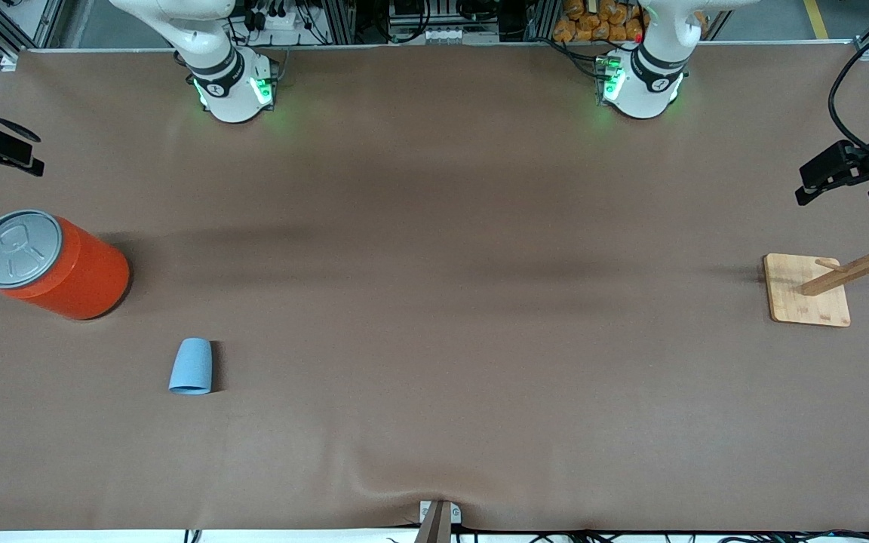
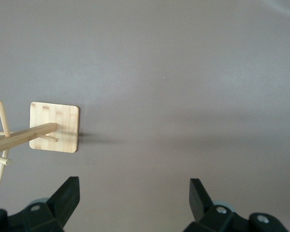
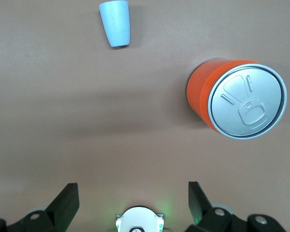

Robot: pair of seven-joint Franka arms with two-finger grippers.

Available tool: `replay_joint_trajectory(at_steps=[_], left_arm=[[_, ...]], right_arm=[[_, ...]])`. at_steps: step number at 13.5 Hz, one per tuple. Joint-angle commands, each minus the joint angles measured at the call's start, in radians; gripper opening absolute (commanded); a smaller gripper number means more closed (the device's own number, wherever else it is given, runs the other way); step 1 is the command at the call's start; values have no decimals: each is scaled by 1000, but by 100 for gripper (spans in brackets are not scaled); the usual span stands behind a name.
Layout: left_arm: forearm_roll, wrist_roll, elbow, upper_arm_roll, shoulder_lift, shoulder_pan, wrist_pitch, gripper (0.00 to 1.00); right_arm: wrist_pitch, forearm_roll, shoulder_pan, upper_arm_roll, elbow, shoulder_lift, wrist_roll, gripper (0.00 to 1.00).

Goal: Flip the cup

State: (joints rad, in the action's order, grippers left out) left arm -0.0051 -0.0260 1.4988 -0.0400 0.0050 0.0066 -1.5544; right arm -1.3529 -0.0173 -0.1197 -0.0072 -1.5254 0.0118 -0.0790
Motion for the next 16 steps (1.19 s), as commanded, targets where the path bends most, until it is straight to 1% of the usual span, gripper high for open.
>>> replay_joint_trajectory(at_steps=[1, 9, 12, 16], left_arm=[[-15, 3, -17, -3, 7, 6, 2, 100], [-16, -11, -17, -1, 7, 0, 2, 100], [-16, -12, -17, -1, 9, -2, 4, 100], [-18, -12, -17, -1, 7, -2, 2, 100]], right_arm=[[12, -1, -5, 4, 8, 4, 19, 100], [9, -6, -6, 3, -2, -13, 7, 100], [-20, -26, 3, 4, -4, -55, 7, 100], [-104, -41, 70, 4, 2, -147, 5, 100]])
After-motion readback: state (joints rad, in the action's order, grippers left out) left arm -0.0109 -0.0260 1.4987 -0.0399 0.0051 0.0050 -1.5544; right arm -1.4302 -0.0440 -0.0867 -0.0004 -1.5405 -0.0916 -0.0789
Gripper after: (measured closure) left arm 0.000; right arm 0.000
